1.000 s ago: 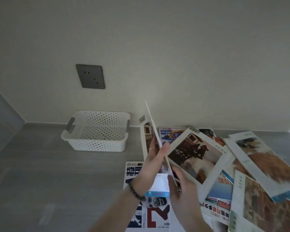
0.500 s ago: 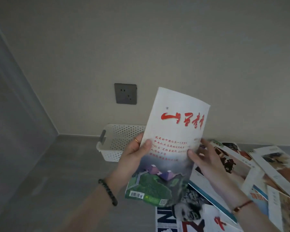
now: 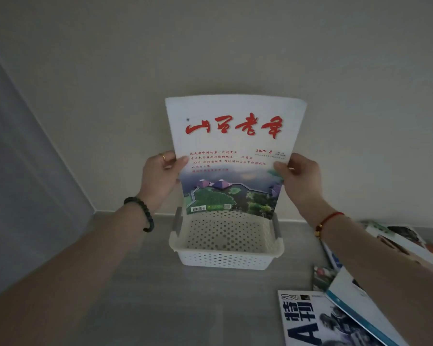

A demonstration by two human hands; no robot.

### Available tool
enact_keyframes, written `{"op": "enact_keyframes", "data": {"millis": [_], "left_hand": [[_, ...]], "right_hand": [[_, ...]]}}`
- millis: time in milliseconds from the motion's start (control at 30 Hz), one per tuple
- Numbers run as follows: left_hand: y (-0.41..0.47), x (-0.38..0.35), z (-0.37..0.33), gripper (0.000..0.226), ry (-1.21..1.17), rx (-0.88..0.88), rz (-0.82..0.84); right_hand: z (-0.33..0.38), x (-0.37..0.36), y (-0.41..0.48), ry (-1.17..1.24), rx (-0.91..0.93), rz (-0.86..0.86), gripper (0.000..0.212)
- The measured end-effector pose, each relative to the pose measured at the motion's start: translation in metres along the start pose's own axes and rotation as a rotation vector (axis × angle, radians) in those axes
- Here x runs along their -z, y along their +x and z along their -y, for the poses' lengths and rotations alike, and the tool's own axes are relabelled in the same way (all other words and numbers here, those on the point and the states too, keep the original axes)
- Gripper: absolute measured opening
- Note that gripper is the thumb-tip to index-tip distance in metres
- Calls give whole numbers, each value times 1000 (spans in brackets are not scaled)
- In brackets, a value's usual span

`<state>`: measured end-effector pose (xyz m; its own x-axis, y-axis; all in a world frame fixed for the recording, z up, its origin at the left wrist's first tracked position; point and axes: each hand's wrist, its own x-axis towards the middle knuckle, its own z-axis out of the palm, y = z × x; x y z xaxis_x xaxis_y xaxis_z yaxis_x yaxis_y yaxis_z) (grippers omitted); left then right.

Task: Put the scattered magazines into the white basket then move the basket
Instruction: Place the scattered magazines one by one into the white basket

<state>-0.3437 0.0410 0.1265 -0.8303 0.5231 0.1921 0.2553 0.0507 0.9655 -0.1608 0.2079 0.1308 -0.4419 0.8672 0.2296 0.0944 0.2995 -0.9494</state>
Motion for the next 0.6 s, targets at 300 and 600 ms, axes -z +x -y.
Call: {"op": "enact_keyframes", "data": {"millis": [300, 600], "left_hand": [[27, -24, 81, 8, 17, 179, -92], [30, -30, 96, 13, -35, 230, -165]], "right_hand": [[-76, -42, 20, -84, -159, -68, 12], [-96, -38, 19, -88, -226, -123, 13]]}}
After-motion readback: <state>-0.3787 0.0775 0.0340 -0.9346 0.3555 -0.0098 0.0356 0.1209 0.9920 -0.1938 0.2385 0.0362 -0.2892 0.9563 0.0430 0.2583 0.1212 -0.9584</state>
